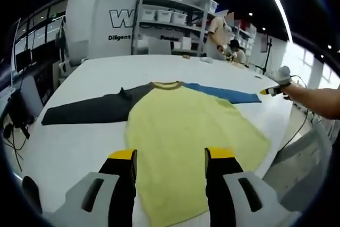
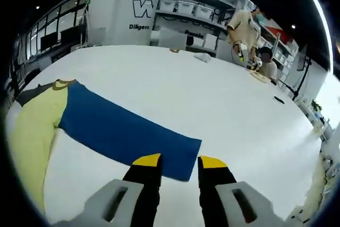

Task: Fold the garment on the visible template until the final outline fits inside the template.

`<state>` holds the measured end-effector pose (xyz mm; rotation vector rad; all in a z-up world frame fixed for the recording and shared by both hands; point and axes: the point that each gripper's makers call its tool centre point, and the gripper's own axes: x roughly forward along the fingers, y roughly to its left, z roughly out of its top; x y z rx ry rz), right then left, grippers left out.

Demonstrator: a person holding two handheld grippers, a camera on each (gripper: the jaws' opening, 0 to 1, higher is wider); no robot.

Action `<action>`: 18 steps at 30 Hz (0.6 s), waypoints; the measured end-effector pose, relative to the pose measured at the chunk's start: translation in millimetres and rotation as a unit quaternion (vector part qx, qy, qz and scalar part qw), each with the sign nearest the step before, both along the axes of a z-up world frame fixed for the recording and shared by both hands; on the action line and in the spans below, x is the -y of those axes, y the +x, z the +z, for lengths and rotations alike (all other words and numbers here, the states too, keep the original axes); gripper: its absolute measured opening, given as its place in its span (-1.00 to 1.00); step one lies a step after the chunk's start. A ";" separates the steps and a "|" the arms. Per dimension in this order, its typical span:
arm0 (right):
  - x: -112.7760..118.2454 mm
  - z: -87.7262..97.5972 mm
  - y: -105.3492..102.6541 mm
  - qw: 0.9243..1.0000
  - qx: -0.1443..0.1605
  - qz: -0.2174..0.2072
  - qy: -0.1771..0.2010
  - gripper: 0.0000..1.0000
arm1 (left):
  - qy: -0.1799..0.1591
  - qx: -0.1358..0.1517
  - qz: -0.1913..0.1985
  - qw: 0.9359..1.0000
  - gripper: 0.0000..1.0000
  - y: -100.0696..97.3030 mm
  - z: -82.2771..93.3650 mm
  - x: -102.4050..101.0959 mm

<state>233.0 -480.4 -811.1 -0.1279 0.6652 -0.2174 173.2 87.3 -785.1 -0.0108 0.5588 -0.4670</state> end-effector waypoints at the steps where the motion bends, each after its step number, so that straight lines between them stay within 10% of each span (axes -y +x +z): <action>1: 4.6 -4.5 -0.7 1.000 0.005 -0.018 0.018 -0.49 | 0.000 -0.002 0.001 1.000 -0.06 -0.2 -0.7 -0.1; 7: 12.2 -21.7 1.9 0.991 0.037 -0.066 0.110 -0.40 | 0.005 -0.009 0.005 1.000 -0.06 -0.3 -4.8 -3.1; 18: 11.7 -41.6 -3.5 0.987 0.048 -0.101 0.119 -0.51 | 0.008 -0.017 0.010 1.000 -0.09 -0.2 -9.3 -6.2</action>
